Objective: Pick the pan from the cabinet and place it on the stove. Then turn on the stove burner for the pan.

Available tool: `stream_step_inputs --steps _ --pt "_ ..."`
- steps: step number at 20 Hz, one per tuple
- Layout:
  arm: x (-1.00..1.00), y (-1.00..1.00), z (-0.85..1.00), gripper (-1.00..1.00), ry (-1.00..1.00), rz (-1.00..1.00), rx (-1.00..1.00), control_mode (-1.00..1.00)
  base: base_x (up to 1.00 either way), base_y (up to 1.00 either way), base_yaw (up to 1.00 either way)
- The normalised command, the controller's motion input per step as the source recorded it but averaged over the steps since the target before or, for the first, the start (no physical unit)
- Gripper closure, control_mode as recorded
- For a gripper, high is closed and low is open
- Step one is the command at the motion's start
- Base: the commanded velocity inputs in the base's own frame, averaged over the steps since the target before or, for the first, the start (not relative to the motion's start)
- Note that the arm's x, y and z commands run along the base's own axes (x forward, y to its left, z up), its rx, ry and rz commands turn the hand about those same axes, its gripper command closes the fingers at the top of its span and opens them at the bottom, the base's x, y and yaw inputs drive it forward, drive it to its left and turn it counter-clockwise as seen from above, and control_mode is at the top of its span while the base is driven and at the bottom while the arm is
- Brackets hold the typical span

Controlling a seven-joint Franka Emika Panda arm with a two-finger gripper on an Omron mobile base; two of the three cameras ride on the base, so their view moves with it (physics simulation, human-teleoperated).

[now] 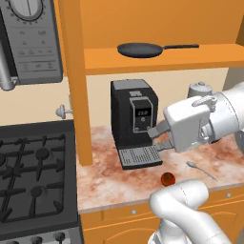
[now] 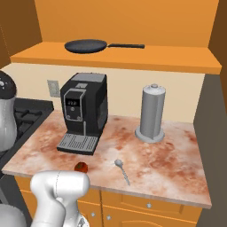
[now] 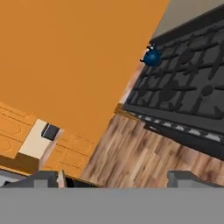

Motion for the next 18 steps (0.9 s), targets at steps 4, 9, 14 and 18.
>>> stream_step_inputs --steps 4,9,14,18 --pt "0.0 -0.4 0.02 -1.0 -0.07 -0.39 -0.08 -1.0 0.0 0.0 0.0" --pt "0.02 -0.33 0.02 -1.0 -0.06 -0.39 -0.08 -1.0 0.0 0.0 0.0" --pt "0.12 -0.37 0.08 -1.0 -0.02 -0.36 -0.06 -1.0 0.0 0.0 0.0" --pt "0.2 -0.45 0.06 -1.0 -0.01 -0.31 -0.05 -1.0 0.0 0.0 0.0"
